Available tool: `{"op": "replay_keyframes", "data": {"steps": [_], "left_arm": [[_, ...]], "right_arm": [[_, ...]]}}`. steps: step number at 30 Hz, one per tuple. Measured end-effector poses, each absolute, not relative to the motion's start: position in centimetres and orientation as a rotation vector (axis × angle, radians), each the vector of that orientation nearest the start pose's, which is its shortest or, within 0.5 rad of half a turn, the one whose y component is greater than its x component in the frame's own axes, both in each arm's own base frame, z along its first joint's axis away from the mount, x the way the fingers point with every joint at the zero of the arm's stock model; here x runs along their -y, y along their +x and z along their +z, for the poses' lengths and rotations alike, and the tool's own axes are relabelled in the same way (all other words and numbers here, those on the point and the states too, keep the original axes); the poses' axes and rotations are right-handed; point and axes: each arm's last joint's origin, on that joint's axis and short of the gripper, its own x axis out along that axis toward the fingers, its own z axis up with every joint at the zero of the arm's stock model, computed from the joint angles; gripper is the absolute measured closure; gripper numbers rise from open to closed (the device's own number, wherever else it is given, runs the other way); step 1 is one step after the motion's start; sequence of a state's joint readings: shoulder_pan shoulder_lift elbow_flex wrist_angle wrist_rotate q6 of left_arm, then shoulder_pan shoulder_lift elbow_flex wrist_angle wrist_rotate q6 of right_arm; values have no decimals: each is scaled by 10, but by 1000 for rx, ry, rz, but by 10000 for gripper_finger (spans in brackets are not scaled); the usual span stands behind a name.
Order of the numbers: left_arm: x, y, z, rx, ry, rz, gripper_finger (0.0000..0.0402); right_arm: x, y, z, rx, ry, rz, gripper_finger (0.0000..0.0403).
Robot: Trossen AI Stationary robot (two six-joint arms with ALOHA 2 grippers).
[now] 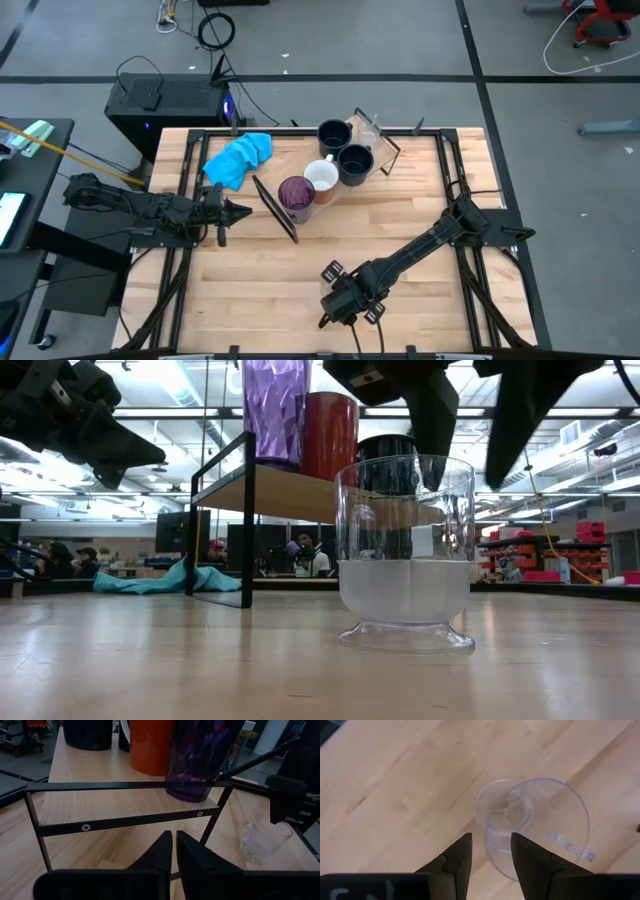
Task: Stack small to large cups/mugs on shelf
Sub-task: Put the transparent mug on the shelf aligned with the other transparent mug
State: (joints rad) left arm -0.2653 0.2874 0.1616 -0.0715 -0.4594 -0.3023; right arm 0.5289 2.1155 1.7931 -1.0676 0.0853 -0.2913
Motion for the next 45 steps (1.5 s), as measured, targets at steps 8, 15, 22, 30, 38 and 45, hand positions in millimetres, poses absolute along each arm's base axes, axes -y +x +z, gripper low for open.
{"op": "replay_keyframes", "data": {"steps": [8,15,22,30,38,45], "left_arm": [[16,109,189,-154,-230,219,369],[16,109,189,-154,-231,220,361],[16,109,189,-154,-231,220,368],[16,109,189,-154,-231,220,373],[16,109,189,-154,-231,220,362],[16,109,189,-154,-231,220,365]], "right_arm": [[-209,371,214,-1287,-659,559,300],[-209,371,214,-1288,-657,561,328],[-209,371,214,-1288,-656,561,350],[-207,368,205,-1313,-659,566,372],[-207,367,199,-1309,-653,572,389],[-203,367,204,-1315,-631,556,390]]}}
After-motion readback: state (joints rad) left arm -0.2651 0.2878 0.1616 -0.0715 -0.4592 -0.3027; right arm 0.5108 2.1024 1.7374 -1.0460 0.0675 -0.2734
